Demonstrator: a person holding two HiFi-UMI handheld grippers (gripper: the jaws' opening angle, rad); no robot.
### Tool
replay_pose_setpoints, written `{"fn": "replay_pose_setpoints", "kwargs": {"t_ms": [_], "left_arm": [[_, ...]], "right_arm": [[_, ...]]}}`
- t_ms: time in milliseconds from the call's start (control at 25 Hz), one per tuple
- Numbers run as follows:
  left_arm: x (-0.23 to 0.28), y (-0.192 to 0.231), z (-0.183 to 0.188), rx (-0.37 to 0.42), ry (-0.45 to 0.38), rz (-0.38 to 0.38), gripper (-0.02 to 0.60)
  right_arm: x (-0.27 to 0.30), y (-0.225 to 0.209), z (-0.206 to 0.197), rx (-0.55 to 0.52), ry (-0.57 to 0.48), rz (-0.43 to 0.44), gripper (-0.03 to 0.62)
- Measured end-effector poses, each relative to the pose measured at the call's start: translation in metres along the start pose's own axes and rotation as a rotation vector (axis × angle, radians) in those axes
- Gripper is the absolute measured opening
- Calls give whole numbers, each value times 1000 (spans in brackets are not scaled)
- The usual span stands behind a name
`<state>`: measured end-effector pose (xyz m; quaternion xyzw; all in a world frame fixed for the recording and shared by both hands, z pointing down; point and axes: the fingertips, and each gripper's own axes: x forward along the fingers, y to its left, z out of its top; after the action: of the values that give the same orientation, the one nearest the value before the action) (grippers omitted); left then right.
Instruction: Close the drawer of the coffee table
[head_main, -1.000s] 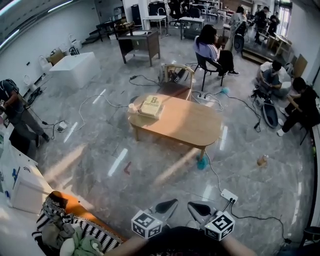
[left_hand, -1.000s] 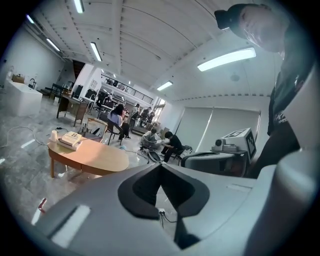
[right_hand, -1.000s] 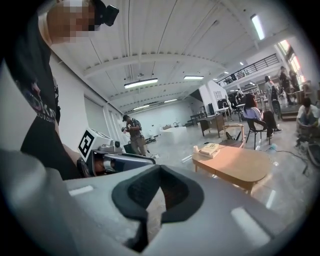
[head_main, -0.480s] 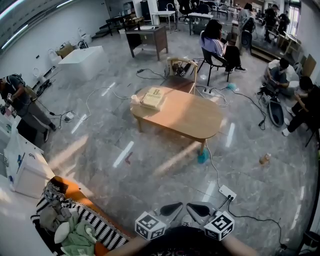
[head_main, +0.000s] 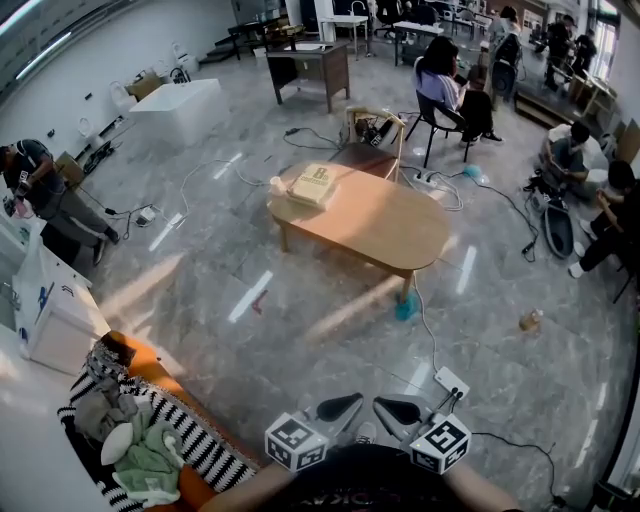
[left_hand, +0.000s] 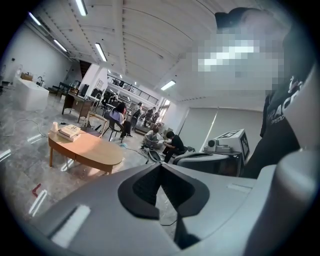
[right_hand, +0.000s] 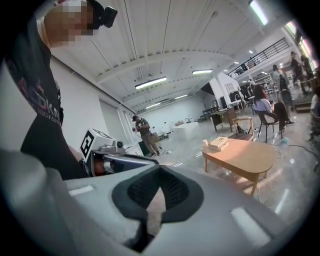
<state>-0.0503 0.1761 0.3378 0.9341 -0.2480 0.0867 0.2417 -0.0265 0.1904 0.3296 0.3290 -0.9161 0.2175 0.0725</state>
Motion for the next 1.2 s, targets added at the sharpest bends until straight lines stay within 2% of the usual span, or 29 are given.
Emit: {"fn": "replay_pose_setpoints", "kwargs": {"t_ms": [480,1200], "left_arm": [[21,-10,-8,-3,39,-37,6],[33,-14,-12,-3,47,-43,6]], "right_arm": [[-9,-14,-12,33,4,-8,2],[-17,-24,-19,54,11,-31,2]]}}
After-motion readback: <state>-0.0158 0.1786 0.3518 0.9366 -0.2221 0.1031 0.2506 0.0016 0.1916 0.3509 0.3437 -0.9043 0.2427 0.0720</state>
